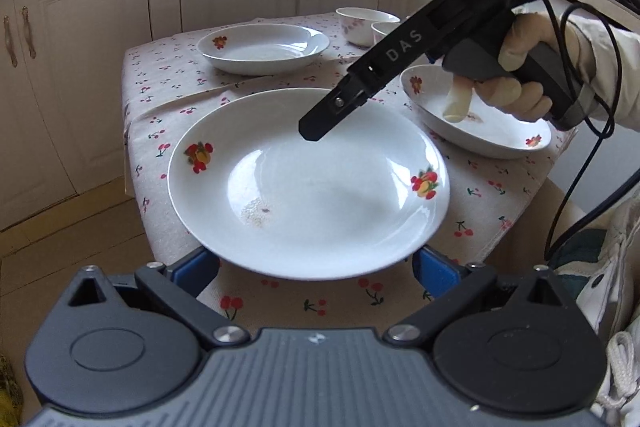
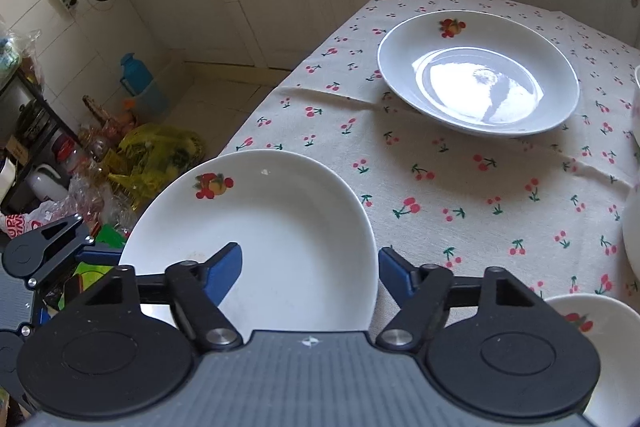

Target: Organize plates and bowls

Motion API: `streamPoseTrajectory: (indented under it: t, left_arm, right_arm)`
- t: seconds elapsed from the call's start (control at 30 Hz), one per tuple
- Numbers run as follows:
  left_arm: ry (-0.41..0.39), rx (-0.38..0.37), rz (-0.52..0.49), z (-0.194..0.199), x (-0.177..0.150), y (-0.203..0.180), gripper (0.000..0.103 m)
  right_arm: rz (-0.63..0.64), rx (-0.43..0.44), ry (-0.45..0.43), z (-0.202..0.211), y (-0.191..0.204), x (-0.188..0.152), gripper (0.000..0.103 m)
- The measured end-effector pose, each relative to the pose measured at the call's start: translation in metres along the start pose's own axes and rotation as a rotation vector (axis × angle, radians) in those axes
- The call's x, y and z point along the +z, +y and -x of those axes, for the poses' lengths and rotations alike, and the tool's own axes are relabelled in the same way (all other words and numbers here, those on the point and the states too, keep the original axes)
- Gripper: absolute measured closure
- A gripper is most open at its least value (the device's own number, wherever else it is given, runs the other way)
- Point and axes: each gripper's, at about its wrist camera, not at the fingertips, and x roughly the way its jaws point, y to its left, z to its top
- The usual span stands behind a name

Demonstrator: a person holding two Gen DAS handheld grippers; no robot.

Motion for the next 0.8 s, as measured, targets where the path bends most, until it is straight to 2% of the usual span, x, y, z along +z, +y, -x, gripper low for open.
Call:
streamPoseTrajectory:
  t: [0.4,0.8]
  left_arm:
    - [0.021,-0.01,-0.021,-0.01,0.005,0.003,0.001]
    - [-0.005,-0.018,-0.079,-0.035,0.032,0.016,0.002]
  right_arm:
    - [-0.017,0.035,-0.003,0.0,-0.006,0.004,0.027]
    - [-0.062,-0.029,-0.055,0.008,-0.029,0.018,0.027]
